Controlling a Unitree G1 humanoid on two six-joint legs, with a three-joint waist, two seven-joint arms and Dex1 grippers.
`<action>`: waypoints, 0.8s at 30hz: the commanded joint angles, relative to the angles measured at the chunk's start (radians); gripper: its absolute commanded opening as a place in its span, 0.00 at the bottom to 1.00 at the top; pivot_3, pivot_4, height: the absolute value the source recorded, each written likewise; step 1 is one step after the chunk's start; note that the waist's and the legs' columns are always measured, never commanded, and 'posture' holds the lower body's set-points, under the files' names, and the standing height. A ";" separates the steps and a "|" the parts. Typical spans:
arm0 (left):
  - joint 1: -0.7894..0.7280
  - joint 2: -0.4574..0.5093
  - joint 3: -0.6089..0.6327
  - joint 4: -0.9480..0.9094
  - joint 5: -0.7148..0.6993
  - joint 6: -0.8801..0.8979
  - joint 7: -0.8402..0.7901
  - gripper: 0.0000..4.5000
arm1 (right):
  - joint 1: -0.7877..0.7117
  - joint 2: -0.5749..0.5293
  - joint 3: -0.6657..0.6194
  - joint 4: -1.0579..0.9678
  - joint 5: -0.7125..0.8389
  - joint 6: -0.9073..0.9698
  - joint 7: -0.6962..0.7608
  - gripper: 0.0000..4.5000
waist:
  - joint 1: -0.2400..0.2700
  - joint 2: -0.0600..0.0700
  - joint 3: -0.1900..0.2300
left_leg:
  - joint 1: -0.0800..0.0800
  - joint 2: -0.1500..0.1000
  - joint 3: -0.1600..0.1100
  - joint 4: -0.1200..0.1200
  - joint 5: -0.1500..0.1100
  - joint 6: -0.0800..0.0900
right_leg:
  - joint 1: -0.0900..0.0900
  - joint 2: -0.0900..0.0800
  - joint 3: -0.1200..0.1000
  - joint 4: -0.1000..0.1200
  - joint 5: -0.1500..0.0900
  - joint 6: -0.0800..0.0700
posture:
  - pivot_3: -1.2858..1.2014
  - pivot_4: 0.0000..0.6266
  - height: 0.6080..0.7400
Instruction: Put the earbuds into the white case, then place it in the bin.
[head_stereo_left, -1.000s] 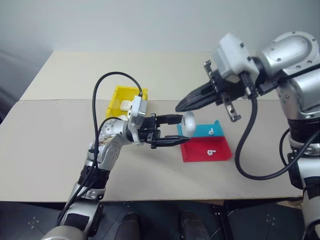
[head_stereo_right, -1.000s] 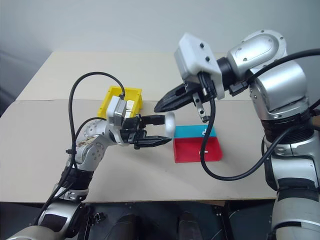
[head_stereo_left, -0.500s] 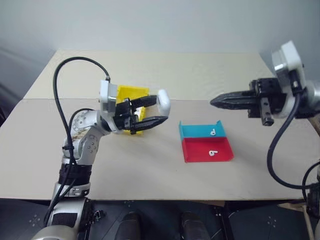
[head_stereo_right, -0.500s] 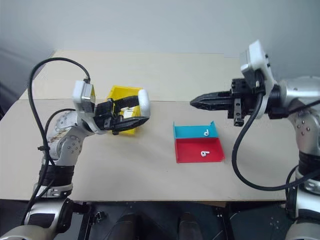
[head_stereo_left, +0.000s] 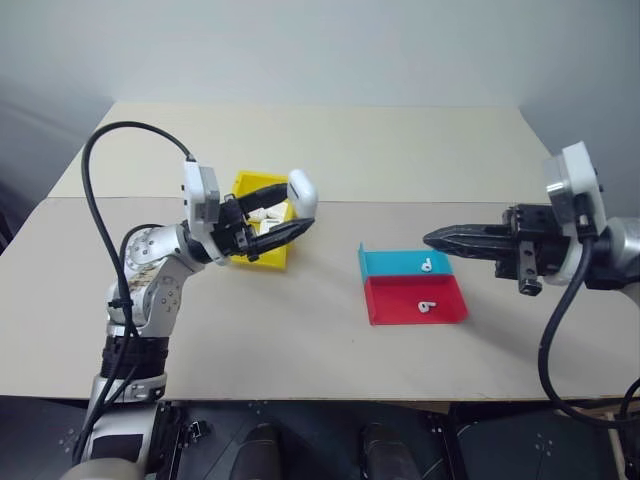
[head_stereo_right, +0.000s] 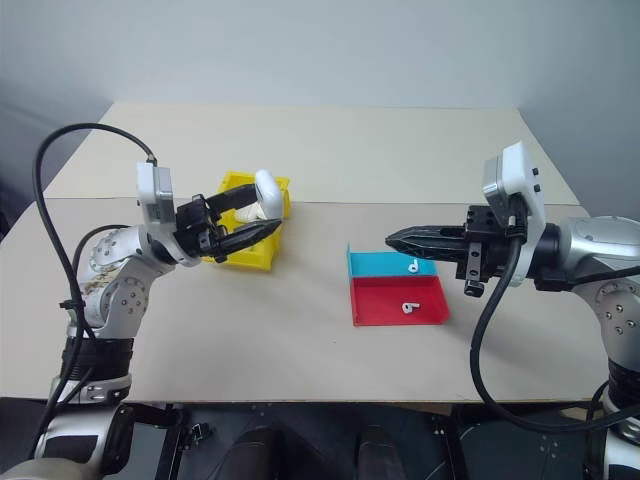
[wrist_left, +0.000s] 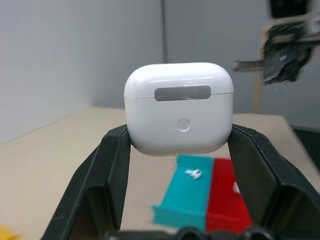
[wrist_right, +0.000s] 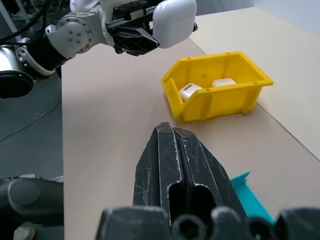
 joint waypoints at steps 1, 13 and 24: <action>-0.031 -0.021 0.014 -0.024 0.090 0.008 0.193 0.60 | -0.014 -0.005 -0.023 -0.025 0.036 -0.022 -0.013 0.01 | 0.003 0.000 0.000 | 0.000 0.000 0.000 0.000 0.000 0.000 | 0.000 0.000 0.000 0.000 0.000 0.000 | 0.52 0.24 1.00; -0.174 -0.098 -0.088 0.112 0.421 0.317 0.694 0.60 | 0.020 -0.011 -0.025 -0.047 0.062 -0.038 -0.022 0.01 | 0.006 0.000 0.000 | -0.001 0.000 -0.001 0.000 0.000 0.000 | 0.000 0.000 -0.001 0.001 0.000 0.000 | 0.52 0.24 1.00; -0.178 -0.092 -0.070 0.044 0.414 0.448 0.701 0.99 | 0.031 -0.018 -0.009 -0.055 0.027 -0.027 -0.085 0.00 | 0.006 0.000 0.000 | -0.001 0.000 -0.001 0.000 0.000 0.000 | 0.000 0.000 -0.001 0.001 0.000 0.000 | 0.52 0.24 1.00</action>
